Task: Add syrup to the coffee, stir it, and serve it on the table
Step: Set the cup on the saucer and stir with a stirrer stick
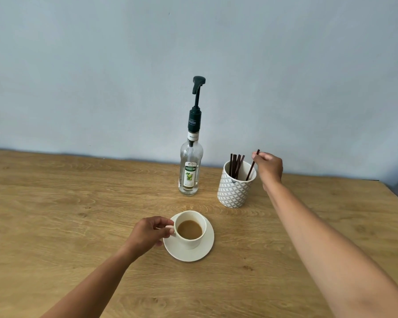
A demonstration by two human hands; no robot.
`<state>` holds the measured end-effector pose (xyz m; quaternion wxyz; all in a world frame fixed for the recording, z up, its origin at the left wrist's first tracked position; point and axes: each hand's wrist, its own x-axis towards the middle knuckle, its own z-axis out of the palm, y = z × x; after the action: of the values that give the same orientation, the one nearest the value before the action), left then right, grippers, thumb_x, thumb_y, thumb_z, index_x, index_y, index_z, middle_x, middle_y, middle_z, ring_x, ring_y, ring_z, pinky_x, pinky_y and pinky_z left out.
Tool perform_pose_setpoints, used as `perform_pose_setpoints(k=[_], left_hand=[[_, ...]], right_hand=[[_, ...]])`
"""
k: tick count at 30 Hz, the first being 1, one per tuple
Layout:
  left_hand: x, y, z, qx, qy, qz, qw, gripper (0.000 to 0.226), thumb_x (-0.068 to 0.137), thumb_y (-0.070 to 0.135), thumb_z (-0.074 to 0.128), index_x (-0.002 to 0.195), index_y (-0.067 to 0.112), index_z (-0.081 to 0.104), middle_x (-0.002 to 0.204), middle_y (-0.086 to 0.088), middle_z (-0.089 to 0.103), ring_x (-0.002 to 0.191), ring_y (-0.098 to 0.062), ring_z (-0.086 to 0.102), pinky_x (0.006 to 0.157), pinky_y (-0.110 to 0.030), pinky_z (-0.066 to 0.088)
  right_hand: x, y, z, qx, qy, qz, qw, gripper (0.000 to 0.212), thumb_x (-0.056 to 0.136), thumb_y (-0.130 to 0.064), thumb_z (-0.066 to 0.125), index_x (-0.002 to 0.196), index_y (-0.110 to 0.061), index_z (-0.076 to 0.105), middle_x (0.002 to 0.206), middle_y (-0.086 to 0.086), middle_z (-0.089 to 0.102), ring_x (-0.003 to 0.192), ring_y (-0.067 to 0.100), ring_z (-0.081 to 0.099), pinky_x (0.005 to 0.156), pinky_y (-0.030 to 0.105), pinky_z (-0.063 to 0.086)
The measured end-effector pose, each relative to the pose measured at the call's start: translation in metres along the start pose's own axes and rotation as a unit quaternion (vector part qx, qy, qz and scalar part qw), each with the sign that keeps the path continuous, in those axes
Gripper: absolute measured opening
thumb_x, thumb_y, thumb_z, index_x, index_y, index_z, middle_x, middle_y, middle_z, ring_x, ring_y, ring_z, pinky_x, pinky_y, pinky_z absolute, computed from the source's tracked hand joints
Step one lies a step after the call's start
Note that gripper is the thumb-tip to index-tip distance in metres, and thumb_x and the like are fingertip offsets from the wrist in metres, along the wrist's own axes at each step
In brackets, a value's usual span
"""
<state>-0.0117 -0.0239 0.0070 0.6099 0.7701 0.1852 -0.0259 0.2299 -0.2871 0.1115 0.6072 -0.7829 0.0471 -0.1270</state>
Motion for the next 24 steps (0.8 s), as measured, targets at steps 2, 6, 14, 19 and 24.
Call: perform_pose_setpoints(k=[2,6,14,19,24], left_hand=[[0.001,-0.002,0.002,-0.003,0.007,-0.002,1.0,0.016,0.083,0.012,0.08,0.098,0.018,0.078,0.091,-0.009,0.079,0.083,-0.016,0.072,0.065,-0.027,0.058],[0.003,-0.006,0.003,-0.007,0.019,0.001,1.0,0.016,0.081,0.012,0.08,0.093,0.023,0.08,0.09,-0.011,0.078,0.082,-0.016,0.071,0.063,-0.028,0.058],[0.0,-0.007,0.004,-0.001,0.038,0.003,0.999,0.015,0.078,0.014,0.082,0.082,0.028,0.082,0.078,-0.004,0.077,0.071,-0.01,0.069,0.057,-0.024,0.056],[-0.003,-0.007,0.005,0.01,0.043,0.017,0.999,0.015,0.079,0.017,0.081,0.08,0.031,0.08,0.075,0.003,0.076,0.068,-0.008,0.07,0.053,-0.022,0.054],[-0.004,-0.006,0.006,0.021,0.04,0.028,0.999,0.014,0.081,0.018,0.08,0.085,0.032,0.079,0.085,0.001,0.077,0.07,-0.013,0.071,0.055,-0.025,0.054]], right_hand=[[-0.01,-0.015,-0.008,0.029,-0.005,-0.038,0.999,0.008,0.082,-0.017,0.071,0.079,-0.024,0.074,0.094,0.008,0.076,0.091,0.022,0.07,0.091,0.042,0.053],[-0.04,-0.047,-0.023,0.098,-0.032,-0.094,0.99,0.011,0.084,-0.013,0.068,0.085,-0.022,0.074,0.086,-0.004,0.073,0.072,0.004,0.061,0.068,0.025,0.048],[-0.122,-0.059,-0.025,0.142,-0.104,-0.132,0.976,0.017,0.089,-0.012,0.065,0.086,-0.027,0.073,0.084,-0.001,0.074,0.068,0.009,0.064,0.051,0.018,0.047],[-0.165,-0.022,-0.001,0.085,-0.176,-0.116,0.974,0.016,0.091,-0.009,0.063,0.085,-0.022,0.071,0.079,-0.003,0.073,0.067,0.008,0.062,0.052,0.021,0.046],[-0.189,0.007,0.011,-0.023,-0.214,-0.134,0.967,0.013,0.09,-0.011,0.064,0.09,-0.022,0.07,0.083,-0.008,0.074,0.074,0.006,0.067,0.069,0.028,0.054]])
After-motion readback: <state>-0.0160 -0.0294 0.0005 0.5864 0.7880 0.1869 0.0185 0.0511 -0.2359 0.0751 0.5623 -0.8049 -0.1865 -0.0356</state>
